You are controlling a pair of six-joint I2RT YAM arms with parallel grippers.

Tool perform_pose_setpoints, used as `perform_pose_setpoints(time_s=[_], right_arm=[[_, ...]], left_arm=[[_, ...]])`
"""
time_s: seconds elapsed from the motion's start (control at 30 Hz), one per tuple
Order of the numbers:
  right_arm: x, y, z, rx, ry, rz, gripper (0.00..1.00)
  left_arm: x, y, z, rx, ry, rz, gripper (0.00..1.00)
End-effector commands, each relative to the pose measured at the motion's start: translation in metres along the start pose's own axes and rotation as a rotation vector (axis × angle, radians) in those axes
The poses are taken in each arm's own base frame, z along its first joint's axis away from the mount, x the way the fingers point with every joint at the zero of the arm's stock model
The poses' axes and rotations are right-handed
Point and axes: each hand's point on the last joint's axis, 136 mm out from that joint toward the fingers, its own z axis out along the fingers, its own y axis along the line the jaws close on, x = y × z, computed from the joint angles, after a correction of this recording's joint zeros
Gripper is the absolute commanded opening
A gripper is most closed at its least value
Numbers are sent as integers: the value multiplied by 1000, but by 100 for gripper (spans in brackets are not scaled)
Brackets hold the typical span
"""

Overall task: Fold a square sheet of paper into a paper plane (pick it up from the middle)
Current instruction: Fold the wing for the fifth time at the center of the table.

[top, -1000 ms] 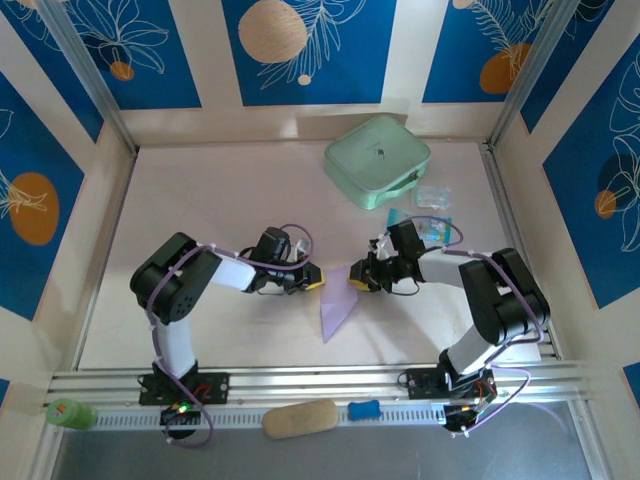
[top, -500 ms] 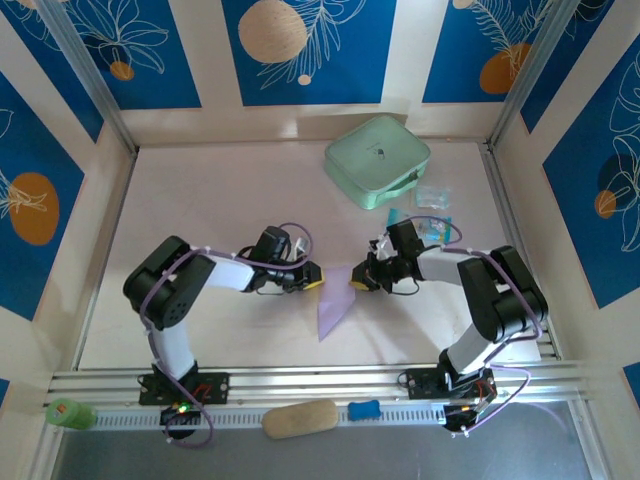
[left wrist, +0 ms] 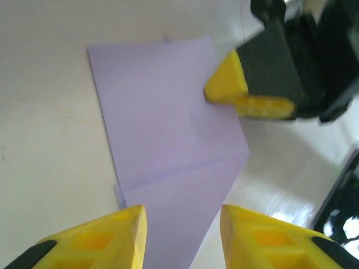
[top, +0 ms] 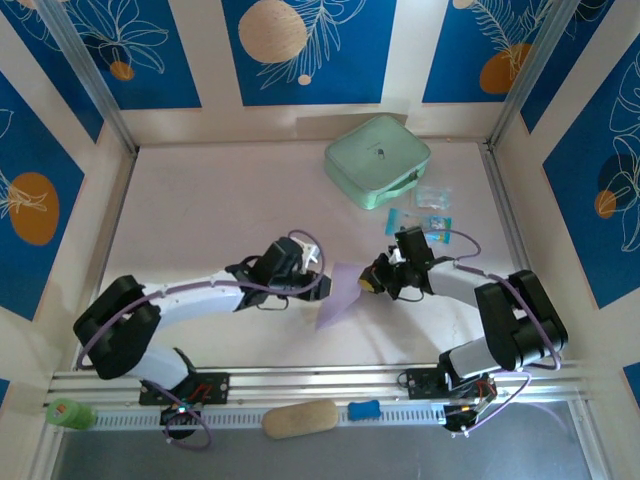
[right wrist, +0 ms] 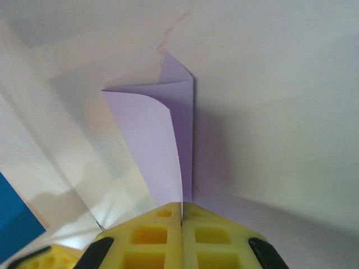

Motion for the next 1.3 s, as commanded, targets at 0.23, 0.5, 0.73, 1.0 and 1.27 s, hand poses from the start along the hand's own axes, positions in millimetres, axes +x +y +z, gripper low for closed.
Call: perform_pose_setpoints(time_s=[0.23, 0.5, 0.73, 1.0, 1.27], right_arm=[[-3, 4, -10, -18, -47, 66, 2], [-2, 6, -11, -22, -48, 67, 2], [-2, 5, -12, -20, -50, 72, 2], [-2, 5, -13, -19, -51, 73, 2], [-2, 4, -13, -17, -53, 75, 2]], left_arm=[[36, -7, 22, -279, 92, 380, 44], [43, -13, 36, -320, 123, 447, 46], [46, -6, 41, -393, 133, 469, 43], [44, -8, 42, -420, 117, 486, 34], [48, -5, 44, -436, 134, 489, 29]])
